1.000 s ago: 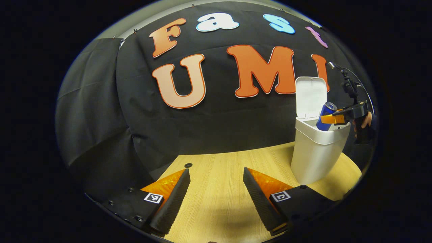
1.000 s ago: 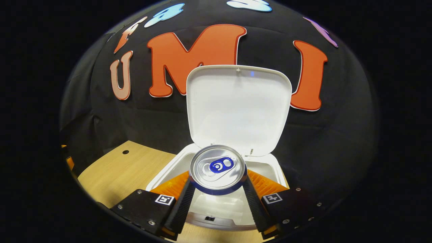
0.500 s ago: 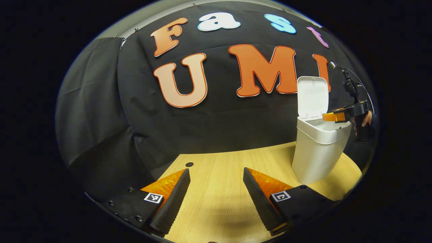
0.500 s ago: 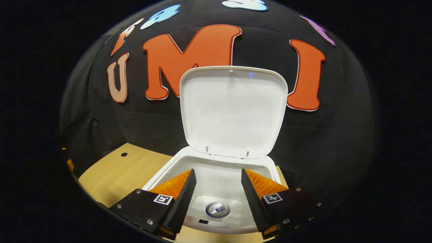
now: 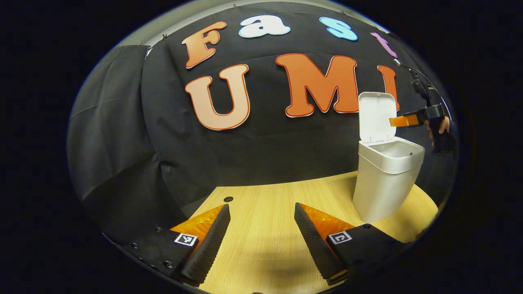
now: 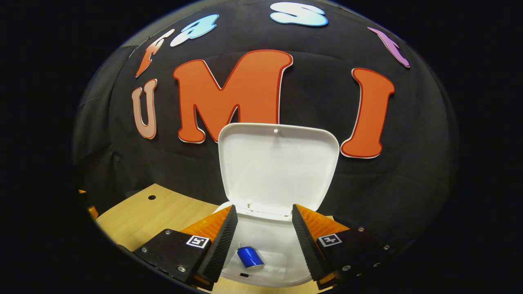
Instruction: Press the lid of the desktop garbage bin to open it, pick up the crumpled paper on the desktop and throw it into the bin, then pick up the pop can on the desktop and drop it into the bin, and finally close the garbage bin lid.
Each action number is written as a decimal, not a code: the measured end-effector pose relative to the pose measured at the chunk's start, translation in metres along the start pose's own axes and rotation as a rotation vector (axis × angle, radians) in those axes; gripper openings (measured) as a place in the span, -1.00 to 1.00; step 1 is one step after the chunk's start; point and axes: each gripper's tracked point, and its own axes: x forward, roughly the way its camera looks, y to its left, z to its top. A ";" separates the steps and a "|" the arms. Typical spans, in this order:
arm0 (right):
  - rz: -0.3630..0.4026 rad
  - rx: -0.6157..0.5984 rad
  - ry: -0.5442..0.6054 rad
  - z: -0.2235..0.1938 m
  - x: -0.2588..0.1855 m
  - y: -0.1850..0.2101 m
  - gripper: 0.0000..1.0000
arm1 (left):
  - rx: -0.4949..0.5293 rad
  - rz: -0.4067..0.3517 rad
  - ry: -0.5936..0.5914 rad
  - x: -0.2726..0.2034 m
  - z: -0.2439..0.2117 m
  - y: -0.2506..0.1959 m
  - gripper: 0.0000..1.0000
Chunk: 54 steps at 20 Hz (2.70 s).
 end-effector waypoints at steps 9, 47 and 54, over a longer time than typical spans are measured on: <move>-0.012 -0.043 -0.115 0.070 0.017 -0.007 0.63 | -0.012 0.009 0.010 -0.004 -0.009 0.007 1.00; -0.052 -0.037 -0.045 0.077 -0.009 0.002 0.60 | -0.046 -0.035 0.014 0.021 -0.019 0.024 1.00; -0.073 -0.021 0.026 0.044 -0.032 0.013 0.60 | -0.031 -0.091 -0.005 0.031 -0.010 0.021 1.00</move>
